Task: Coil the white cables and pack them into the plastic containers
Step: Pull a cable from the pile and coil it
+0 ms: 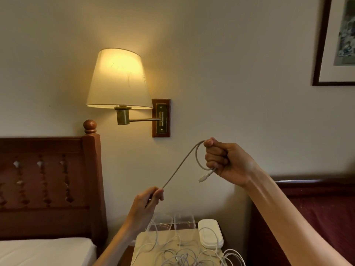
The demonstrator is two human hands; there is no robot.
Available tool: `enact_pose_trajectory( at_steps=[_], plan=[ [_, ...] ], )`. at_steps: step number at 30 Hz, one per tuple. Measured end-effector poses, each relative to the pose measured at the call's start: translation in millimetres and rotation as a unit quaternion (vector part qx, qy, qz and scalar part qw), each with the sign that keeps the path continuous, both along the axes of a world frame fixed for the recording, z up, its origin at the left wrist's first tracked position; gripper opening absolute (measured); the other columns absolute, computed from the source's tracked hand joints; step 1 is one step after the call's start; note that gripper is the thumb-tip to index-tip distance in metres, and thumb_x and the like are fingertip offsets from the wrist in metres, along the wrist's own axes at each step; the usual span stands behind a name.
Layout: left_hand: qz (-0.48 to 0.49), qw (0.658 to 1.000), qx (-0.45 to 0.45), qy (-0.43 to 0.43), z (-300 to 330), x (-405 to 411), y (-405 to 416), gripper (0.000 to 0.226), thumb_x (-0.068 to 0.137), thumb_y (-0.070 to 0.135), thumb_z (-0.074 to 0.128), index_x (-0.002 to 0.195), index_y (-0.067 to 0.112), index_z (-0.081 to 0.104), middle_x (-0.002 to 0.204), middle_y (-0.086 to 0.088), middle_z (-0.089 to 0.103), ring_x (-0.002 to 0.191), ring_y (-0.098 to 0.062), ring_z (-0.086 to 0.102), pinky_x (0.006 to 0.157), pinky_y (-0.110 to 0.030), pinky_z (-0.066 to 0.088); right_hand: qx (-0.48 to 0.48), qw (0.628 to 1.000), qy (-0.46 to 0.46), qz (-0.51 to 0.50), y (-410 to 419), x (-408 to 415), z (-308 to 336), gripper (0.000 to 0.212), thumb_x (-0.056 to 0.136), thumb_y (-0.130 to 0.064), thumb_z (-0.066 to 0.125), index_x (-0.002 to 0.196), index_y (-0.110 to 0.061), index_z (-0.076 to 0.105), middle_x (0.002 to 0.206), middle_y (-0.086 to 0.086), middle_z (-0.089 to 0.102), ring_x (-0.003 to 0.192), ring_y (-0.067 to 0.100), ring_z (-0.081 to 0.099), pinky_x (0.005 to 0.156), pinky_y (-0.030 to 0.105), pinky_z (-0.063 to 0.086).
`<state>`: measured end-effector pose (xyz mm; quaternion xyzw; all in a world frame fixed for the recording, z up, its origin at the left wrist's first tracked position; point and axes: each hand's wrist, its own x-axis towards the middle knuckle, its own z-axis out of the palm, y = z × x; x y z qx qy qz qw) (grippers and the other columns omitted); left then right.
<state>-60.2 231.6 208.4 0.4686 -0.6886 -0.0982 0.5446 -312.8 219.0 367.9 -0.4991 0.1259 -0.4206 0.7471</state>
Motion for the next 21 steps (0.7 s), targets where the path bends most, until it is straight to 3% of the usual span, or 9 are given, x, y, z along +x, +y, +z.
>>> enact_pose_trajectory(
  at_steps=[2,5,8,12,15,18,21],
  plan=[
    [0.007,0.999,0.046,-0.007,9.4,-8.8,8.5,0.03,0.099,0.033,0.047,0.072,0.022,0.056,0.056,0.01,0.047,0.053,-0.005,0.039,0.052,-0.02,0.031,-0.025,0.999,0.02,-0.022,-4.4,5.8,-5.9,0.031,0.103,-0.021,0.035,0.078,-0.013,0.052,0.054,-0.008,0.022,0.045,0.007,0.02,0.044,0.019,0.023],
    [-0.032,0.983,0.077,-0.166,37.0,-32.3,25.7,0.038,0.1,0.035,0.048,0.07,0.013,0.056,0.056,-0.001,0.052,0.049,-0.01,0.042,0.053,-0.025,0.032,-0.118,0.984,0.101,-0.092,-9.8,20.3,-17.8,0.034,0.105,-0.021,0.035,0.082,-0.01,0.056,0.055,-0.002,0.042,0.048,0.011,0.04,0.049,0.021,0.038],
    [-0.048,0.964,-0.009,-0.262,67.1,-50.9,41.2,0.041,0.1,0.041,0.045,0.07,0.015,0.054,0.052,0.001,0.049,0.045,-0.013,0.044,0.049,-0.019,0.029,-0.224,0.949,0.176,-0.136,-9.7,33.7,-30.6,0.036,0.106,-0.022,0.036,0.088,-0.004,0.062,0.064,0.007,0.062,0.057,0.02,0.058,0.059,0.026,0.05],
    [0.009,0.945,-0.153,-0.289,99.0,-51.4,46.1,0.028,0.1,0.042,0.044,0.087,0.026,0.063,0.063,0.023,0.053,0.048,0.0,0.051,0.05,-0.008,0.032,-0.283,0.918,0.222,-0.166,-5.8,37.0,-39.2,0.042,0.105,-0.024,0.037,0.091,0.003,0.065,0.065,0.007,0.065,0.059,0.015,0.06,0.058,0.021,0.049],
    [0.057,0.925,-0.211,-0.31,109.0,-45.4,37.7,0.025,0.1,0.04,0.043,0.086,0.025,0.059,0.068,0.025,0.049,0.052,0.001,0.044,0.054,-0.005,0.027,-0.324,0.9,0.244,-0.159,-0.6,37.3,-41.6,0.046,0.106,-0.025,0.033,0.083,-0.003,0.066,0.062,0.01,0.064,0.056,0.02,0.06,0.06,0.025,0.049],
    [0.095,0.914,-0.241,-0.311,116.3,-41.1,26.2,0.037,0.099,0.047,0.038,0.082,0.022,0.057,0.066,0.017,0.055,0.054,-0.002,0.046,0.052,-0.011,0.032,-0.287,0.922,0.234,-0.114,3.3,35.9,-42.1,0.043,0.107,-0.022,0.03,0.085,-0.004,0.063,0.058,0.008,0.059,0.052,0.02,0.055,0.058,0.026,0.048],
    [0.12,0.925,-0.243,-0.265,121.4,-34.5,11.7,0.039,0.093,0.054,0.045,0.074,0.02,0.055,0.06,0.012,0.054,0.053,-0.005,0.048,0.049,-0.021,0.037,-0.204,0.96,0.187,-0.04,7.6,32.4,-42.6,0.042,0.107,-0.019,0.027,0.086,-0.004,0.061,0.054,0.005,0.05,0.048,0.017,0.047,0.053,0.024,0.046]
  ],
)
